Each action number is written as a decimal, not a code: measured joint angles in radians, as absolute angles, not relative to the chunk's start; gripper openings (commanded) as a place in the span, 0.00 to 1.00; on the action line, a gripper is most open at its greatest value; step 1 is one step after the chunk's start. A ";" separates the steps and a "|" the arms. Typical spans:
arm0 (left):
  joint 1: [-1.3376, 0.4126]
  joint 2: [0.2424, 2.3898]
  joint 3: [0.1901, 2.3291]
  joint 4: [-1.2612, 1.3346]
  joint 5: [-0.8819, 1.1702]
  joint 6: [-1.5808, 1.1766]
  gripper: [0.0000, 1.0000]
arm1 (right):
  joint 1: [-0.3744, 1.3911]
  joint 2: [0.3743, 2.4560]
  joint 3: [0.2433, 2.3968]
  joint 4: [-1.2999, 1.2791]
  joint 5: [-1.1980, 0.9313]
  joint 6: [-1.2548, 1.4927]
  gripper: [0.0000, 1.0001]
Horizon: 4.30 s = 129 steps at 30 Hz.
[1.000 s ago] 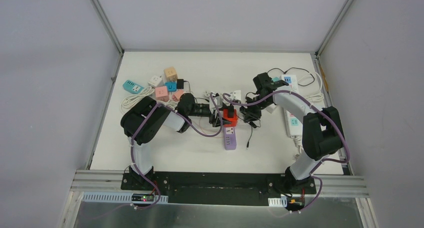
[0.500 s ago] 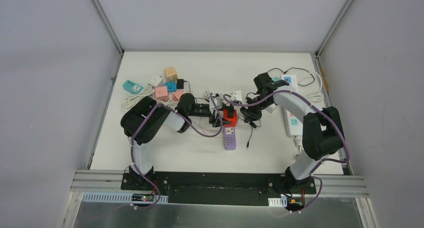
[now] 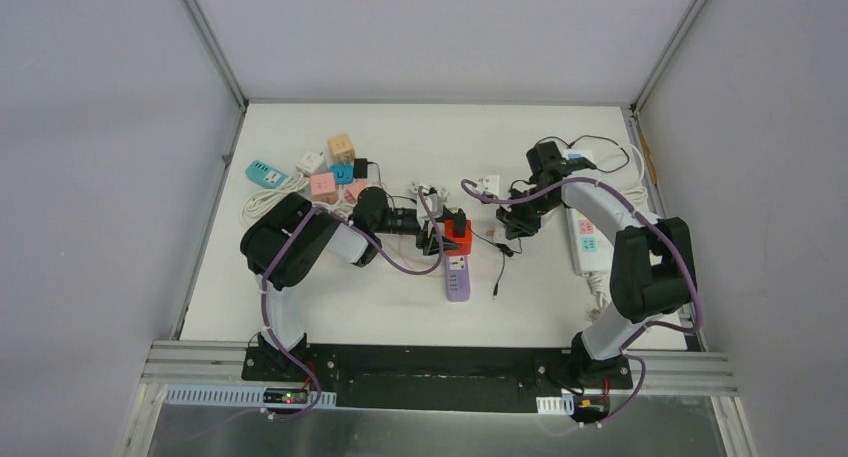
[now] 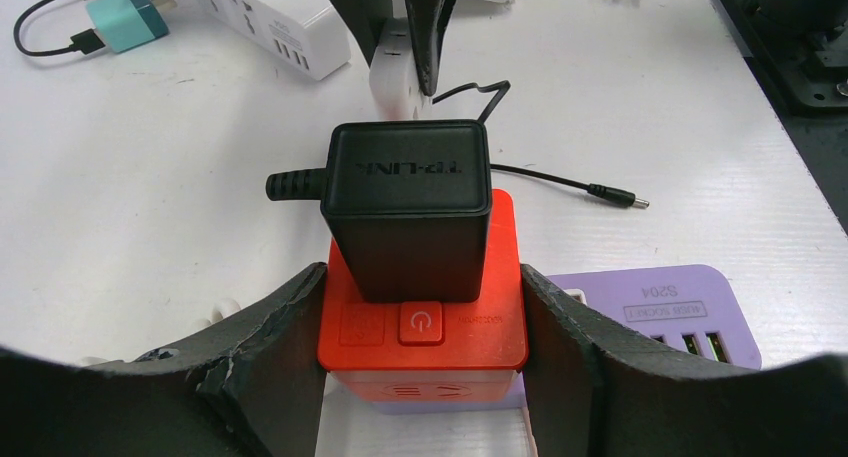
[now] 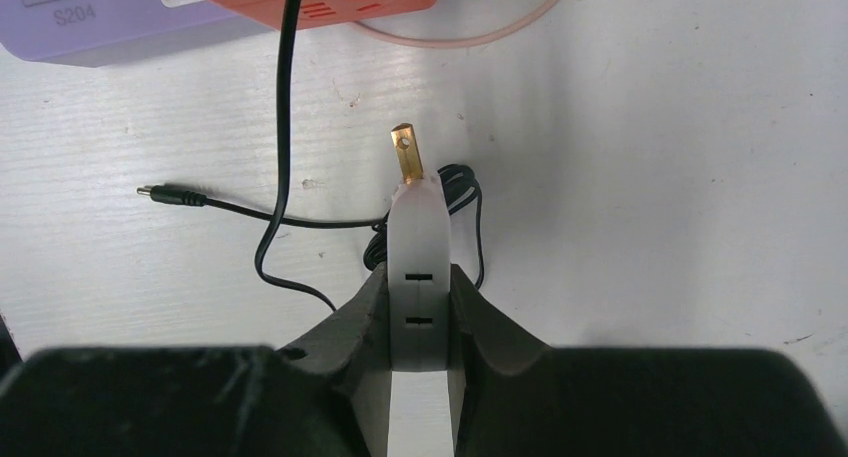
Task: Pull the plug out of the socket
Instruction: Remove the plug from the socket, then place the plug at the center of the board, then remove the plug from the socket.
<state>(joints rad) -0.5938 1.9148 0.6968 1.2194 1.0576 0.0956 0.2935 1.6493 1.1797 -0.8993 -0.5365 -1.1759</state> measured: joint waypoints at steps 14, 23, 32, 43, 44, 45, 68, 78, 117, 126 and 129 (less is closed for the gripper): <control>-0.594 1.915 0.697 1.219 1.058 0.096 0.00 | 0.277 1.628 1.180 -0.890 -0.538 -1.117 0.00; -0.594 1.915 0.697 1.219 1.058 0.095 0.00 | 0.247 1.606 1.180 -0.879 -0.549 -1.076 0.00; -0.594 1.915 0.697 1.219 1.058 0.096 0.00 | 0.152 1.607 1.208 -0.800 -0.618 -0.867 0.00; -0.594 1.915 0.697 1.220 1.057 0.096 0.00 | 0.088 1.671 1.206 -0.574 -0.580 -0.479 0.00; -0.594 1.915 0.697 1.219 1.057 0.096 0.00 | 0.087 1.673 1.204 -0.548 -0.562 -0.436 0.00; -0.594 1.915 0.697 1.219 1.057 0.096 0.00 | 0.087 1.674 1.201 -0.519 -0.543 -0.395 0.00; -0.594 1.915 0.696 1.220 1.057 0.096 0.00 | 0.087 1.766 1.200 -0.393 -0.303 -0.138 0.26; -0.594 1.915 0.696 1.220 1.057 0.096 0.00 | 0.088 1.776 1.204 -0.394 -0.281 -0.137 0.34; -0.594 1.915 0.696 1.220 1.057 0.096 0.00 | 0.193 1.504 1.245 -0.720 -0.868 -0.596 0.63; -0.594 1.915 0.696 1.220 1.057 0.096 0.00 | 0.271 1.504 1.248 -0.997 -1.006 -1.042 0.67; -0.594 1.915 0.696 1.220 1.057 0.096 0.00 | 0.276 1.504 1.248 -1.034 -1.007 -1.103 0.67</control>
